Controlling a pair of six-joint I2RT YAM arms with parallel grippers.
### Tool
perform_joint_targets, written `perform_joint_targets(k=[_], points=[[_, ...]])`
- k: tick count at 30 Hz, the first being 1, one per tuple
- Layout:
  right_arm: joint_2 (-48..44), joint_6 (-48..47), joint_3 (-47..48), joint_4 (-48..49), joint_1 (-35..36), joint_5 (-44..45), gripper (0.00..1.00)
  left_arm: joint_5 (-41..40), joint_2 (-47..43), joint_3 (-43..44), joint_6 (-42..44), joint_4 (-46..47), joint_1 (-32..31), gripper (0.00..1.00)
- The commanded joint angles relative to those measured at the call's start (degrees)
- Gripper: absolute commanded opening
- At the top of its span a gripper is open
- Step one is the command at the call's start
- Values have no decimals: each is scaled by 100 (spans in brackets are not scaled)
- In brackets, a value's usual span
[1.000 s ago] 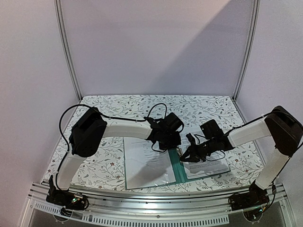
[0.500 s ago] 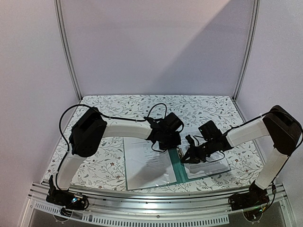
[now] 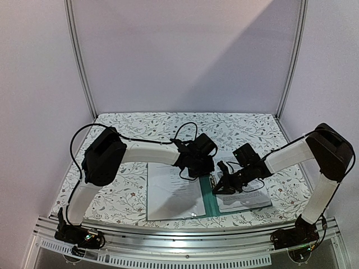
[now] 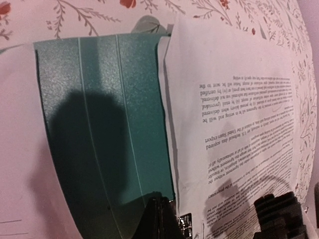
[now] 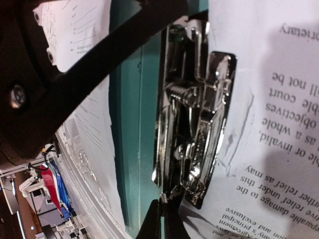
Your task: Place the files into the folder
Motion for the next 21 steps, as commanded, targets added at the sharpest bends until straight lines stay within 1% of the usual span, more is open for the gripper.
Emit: perform_joint_targets(k=[1, 3, 6, 10, 13, 21], points=[[218, 147, -247, -242, 133, 57, 4, 84, 26, -283, 2, -366, 30, 0], [-76, 290, -232, -106, 133, -122, 4, 72, -9, -351, -11, -331, 32, 0], [-535, 368, -88, -193, 127, -94, 6, 77, -16, -386, -24, -289, 37, 0], [-870, 250, 160, -630, 135, 244, 21, 96, 0, -382, -41, -262, 40, 0], [-916, 136, 191, -794, 132, 389, 25, 93, -6, -391, -42, -264, 37, 0], [-970, 121, 100, -767, 131, 461, 27, 102, -58, -408, 30, -189, 37, 0]])
